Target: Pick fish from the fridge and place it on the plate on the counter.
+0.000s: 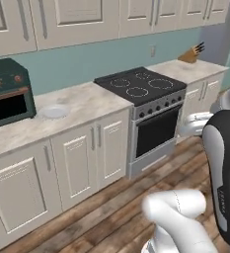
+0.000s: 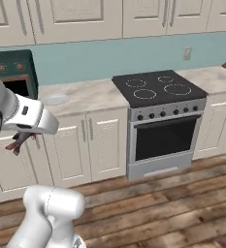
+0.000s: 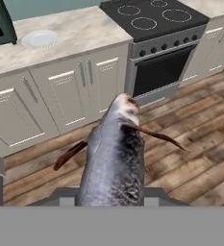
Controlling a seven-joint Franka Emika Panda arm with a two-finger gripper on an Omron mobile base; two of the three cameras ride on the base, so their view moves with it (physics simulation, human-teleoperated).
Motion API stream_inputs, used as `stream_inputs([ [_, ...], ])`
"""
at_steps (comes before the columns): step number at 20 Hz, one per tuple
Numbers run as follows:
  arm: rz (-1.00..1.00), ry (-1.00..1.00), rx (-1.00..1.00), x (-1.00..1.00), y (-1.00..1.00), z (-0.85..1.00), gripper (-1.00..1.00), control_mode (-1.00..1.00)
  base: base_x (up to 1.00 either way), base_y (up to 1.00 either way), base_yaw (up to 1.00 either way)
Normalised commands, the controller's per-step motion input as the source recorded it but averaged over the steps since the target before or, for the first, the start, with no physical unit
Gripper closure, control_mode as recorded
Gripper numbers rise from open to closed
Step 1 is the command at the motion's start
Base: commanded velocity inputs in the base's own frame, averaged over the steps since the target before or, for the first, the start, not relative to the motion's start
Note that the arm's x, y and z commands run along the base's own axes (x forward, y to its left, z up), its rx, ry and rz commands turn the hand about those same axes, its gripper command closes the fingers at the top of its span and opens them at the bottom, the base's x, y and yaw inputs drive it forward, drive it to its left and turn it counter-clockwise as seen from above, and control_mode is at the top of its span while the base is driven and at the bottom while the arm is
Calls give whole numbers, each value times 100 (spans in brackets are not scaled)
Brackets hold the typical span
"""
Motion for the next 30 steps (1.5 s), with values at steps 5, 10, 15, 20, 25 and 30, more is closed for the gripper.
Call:
stream_inputs([
  [5,0,0,0,0,0,0,100,100,61,-62,42],
  [10,0,0,0,0,0,0,100,100,59,-66,47],
  [15,0,0,0,0,0,0,100,100,66,-48,53],
  [20,0,0,0,0,0,0,100,100,56,-48,49],
  [25,0,0,0,0,0,0,100,100,49,-47,30],
  [30,0,0,0,0,0,0,100,100,59,-19,9],
])
